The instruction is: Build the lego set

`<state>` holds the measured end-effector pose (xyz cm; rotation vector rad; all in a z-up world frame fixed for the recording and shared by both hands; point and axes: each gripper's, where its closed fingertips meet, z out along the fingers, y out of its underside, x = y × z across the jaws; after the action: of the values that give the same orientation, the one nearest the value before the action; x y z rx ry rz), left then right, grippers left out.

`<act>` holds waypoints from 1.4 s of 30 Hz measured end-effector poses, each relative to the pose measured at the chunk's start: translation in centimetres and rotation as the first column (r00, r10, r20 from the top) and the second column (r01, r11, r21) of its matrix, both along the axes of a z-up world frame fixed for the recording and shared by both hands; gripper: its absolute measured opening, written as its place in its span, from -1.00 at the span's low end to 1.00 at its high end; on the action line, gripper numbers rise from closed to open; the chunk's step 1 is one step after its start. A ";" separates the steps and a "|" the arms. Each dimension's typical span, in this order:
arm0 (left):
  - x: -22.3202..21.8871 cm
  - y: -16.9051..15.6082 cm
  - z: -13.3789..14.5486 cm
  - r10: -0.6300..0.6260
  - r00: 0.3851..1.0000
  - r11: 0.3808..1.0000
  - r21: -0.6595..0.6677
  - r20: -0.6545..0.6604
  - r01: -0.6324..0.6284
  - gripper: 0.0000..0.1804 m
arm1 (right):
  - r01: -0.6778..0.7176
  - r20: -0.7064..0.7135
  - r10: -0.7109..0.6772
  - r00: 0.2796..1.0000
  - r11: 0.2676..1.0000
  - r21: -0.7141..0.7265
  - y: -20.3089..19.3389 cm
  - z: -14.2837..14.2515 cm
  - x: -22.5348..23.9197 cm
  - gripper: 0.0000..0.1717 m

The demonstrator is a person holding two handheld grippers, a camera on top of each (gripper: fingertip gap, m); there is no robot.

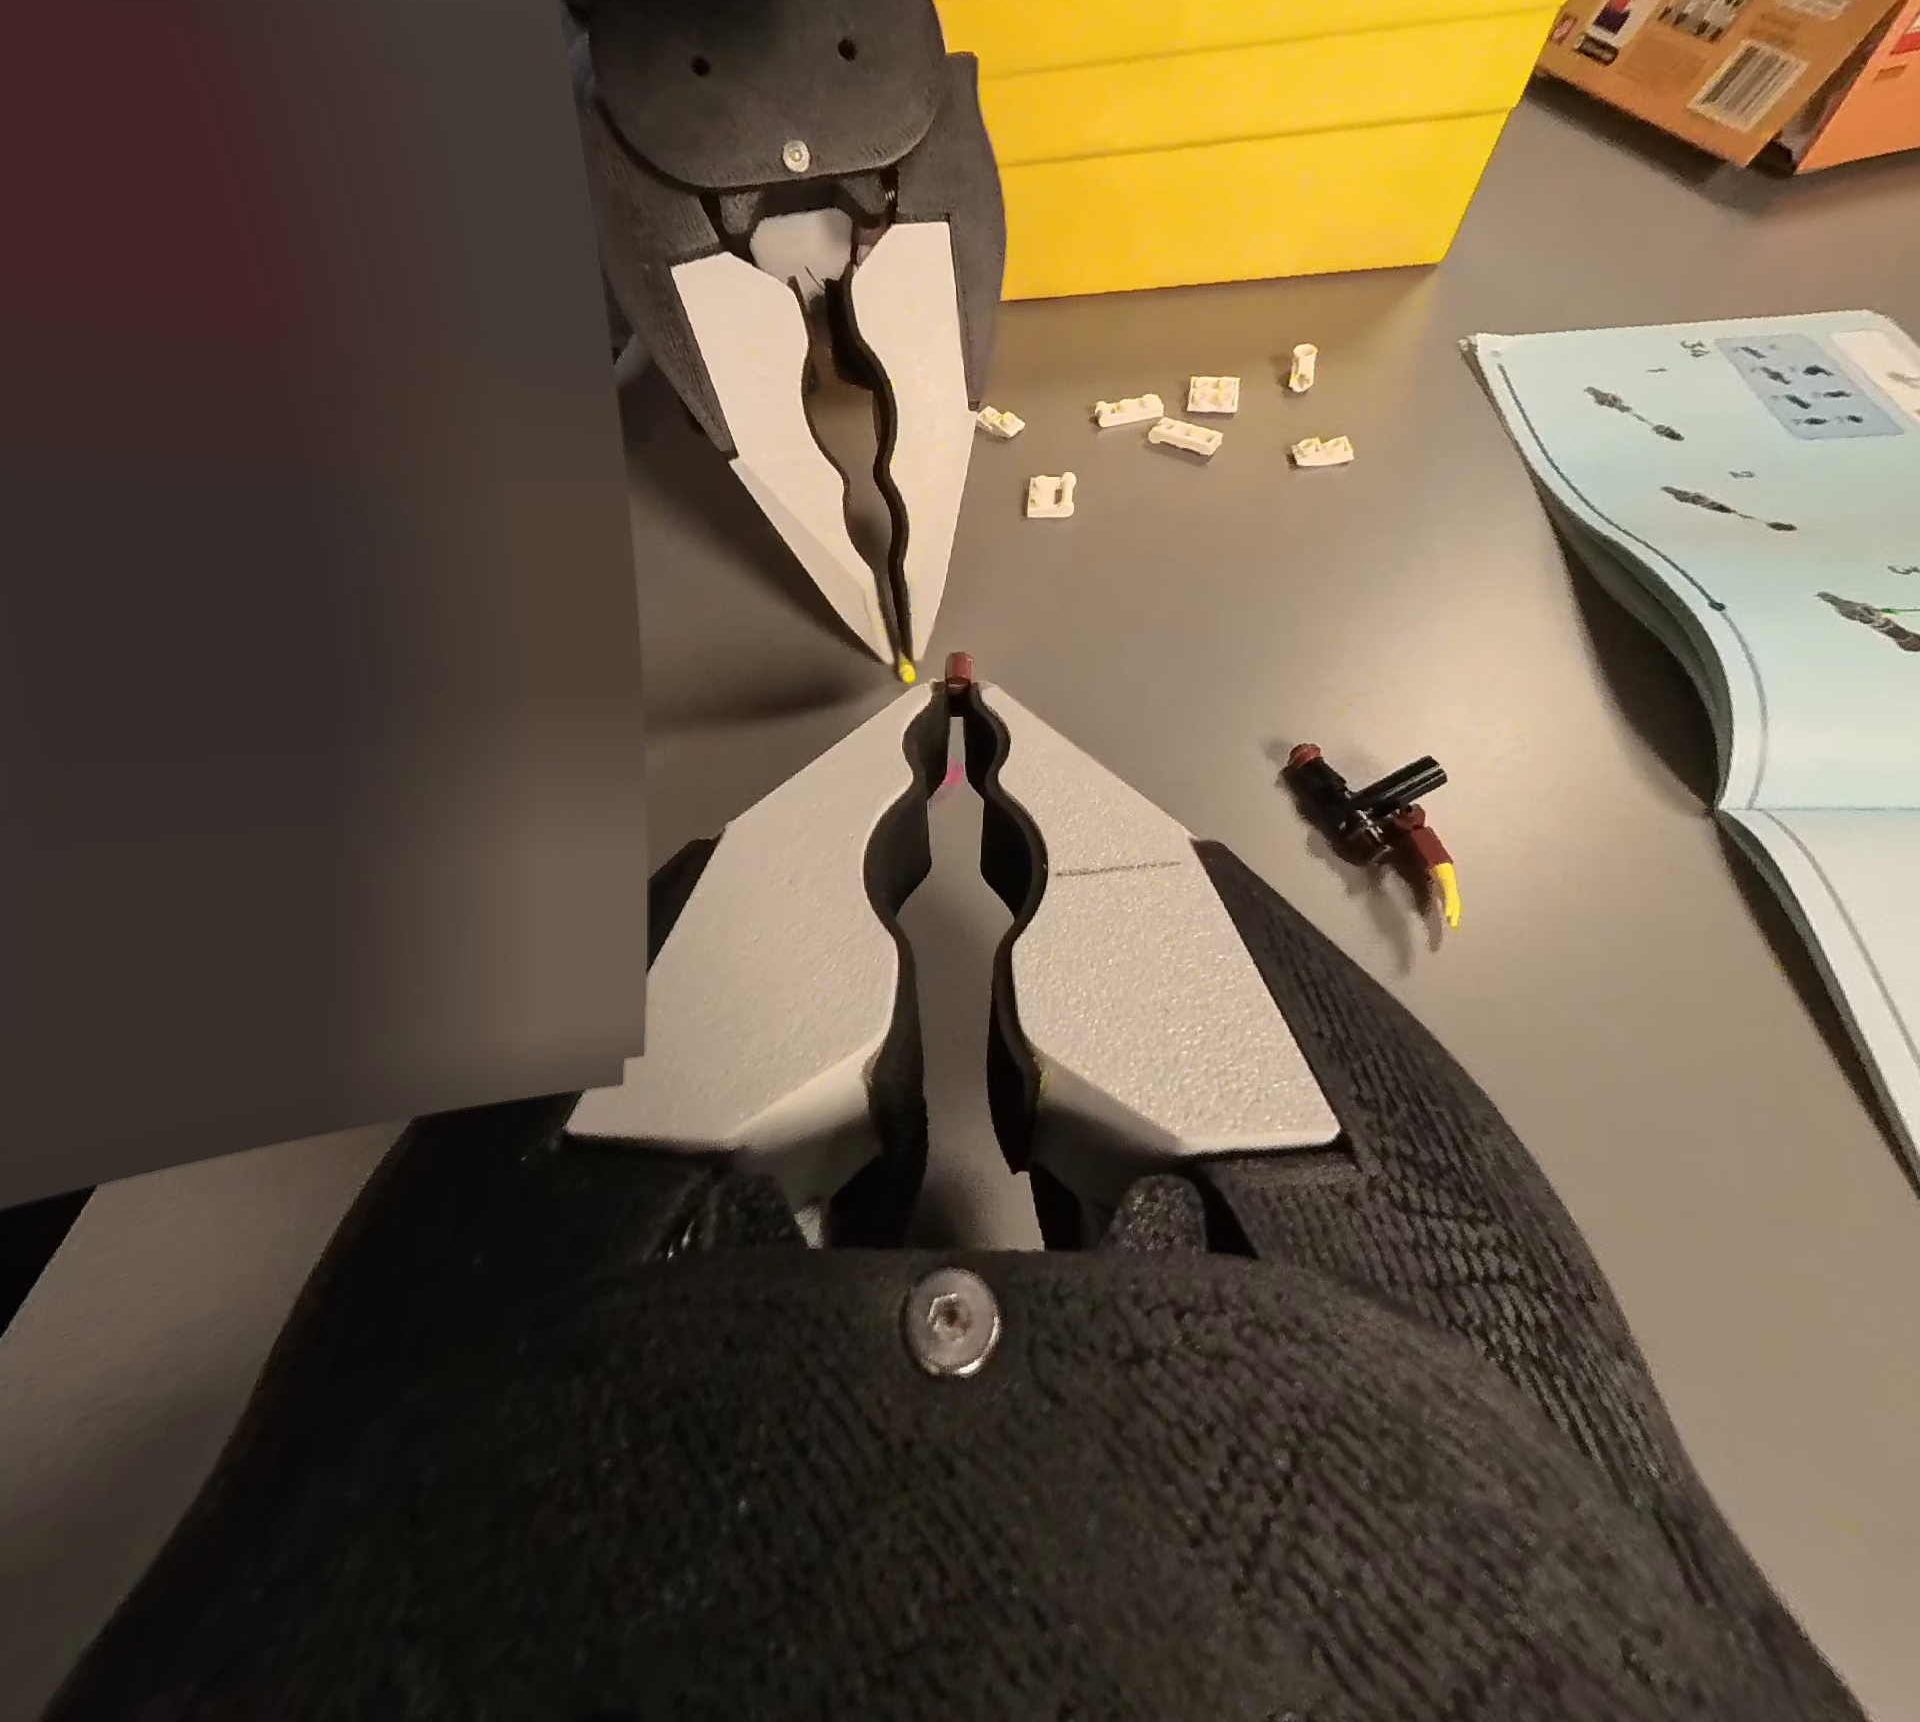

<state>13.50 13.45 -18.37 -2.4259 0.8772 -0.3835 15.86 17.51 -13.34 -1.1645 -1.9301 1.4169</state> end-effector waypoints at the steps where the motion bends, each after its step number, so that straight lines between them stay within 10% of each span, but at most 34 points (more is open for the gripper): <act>1: 0.0 0.0 0.0 0.001 1.000 1.000 0.009 0.003 -0.001 -0.99 | -0.005 0.001 0.005 1.000 1.000 -0.004 -0.1 0.0 0.0 -0.99; 14: 2.0 0.9 2.9 -0.127 0.988 0.933 0.348 0.089 0.089 -1.00 | -0.112 0.066 0.109 0.992 0.993 0.039 -2.9 -1.1 0.0 -1.00; 42: -0.4 1.1 0.9 -0.007 0.994 0.988 0.151 0.107 -0.010 -0.84 | -0.042 0.062 0.036 0.997 0.994 0.097 -1.5 -1.6 -0.4 -1.00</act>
<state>13.12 14.53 -17.48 -2.2451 0.8272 -0.4263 15.47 16.01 -14.91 -1.1418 -2.0507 1.3039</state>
